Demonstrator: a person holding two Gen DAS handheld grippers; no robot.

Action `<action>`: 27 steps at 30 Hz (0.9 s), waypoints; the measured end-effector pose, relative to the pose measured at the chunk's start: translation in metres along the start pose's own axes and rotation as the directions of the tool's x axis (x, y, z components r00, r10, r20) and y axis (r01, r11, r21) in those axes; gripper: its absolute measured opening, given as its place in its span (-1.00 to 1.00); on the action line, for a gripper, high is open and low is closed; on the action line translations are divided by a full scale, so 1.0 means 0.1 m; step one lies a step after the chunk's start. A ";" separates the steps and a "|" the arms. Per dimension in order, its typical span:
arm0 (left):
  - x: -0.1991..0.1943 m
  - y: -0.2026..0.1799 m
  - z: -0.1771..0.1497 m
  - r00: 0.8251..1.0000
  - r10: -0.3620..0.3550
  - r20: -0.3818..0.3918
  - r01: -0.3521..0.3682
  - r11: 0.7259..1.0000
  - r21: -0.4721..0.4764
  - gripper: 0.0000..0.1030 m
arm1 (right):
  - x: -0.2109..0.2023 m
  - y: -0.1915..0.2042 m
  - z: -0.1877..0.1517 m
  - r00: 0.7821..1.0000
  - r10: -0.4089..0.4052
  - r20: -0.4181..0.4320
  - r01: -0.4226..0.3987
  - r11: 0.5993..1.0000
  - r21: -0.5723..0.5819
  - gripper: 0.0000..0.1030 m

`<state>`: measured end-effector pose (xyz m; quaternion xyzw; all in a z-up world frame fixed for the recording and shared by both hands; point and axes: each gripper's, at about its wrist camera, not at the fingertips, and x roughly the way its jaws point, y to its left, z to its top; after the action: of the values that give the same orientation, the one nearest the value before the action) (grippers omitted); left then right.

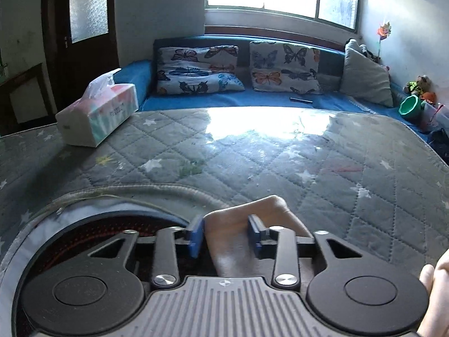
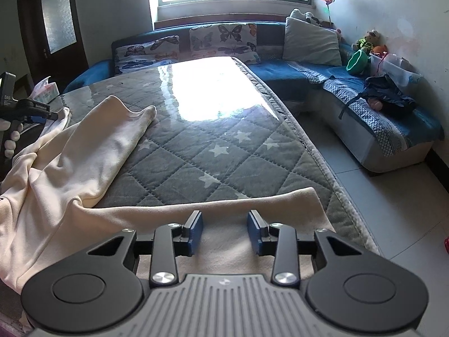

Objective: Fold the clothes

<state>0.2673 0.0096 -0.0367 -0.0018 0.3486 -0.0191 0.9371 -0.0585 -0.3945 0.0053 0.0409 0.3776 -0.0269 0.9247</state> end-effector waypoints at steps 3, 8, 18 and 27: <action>-0.04 -0.03 -0.02 1.000 0.014 0.016 -0.014 0.999 0.030 -0.78 | 0.01 0.01 0.01 1.000 -0.004 0.003 0.004 1.000 -0.001 -0.25; -0.18 0.14 -0.09 0.998 0.058 0.023 -0.058 0.998 -0.025 -0.83 | 0.02 0.01 0.01 1.000 -0.006 0.009 0.006 1.000 -0.011 -0.21; -0.76 0.80 -0.43 0.982 0.187 0.023 -0.182 0.974 -0.138 -0.83 | 0.04 -0.03 0.01 1.000 -0.002 0.026 0.003 0.999 -0.052 -0.09; -1.43 1.37 -0.86 0.947 0.320 0.031 -0.305 0.924 -0.232 -0.84 | 0.10 -0.08 0.05 0.999 -0.018 0.034 0.021 0.996 -0.085 0.03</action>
<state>0.1079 0.1526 -0.0104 -0.0526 0.3123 0.1701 0.9331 -0.0491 -0.4030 0.0013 -0.0029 0.3636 -0.0206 0.9313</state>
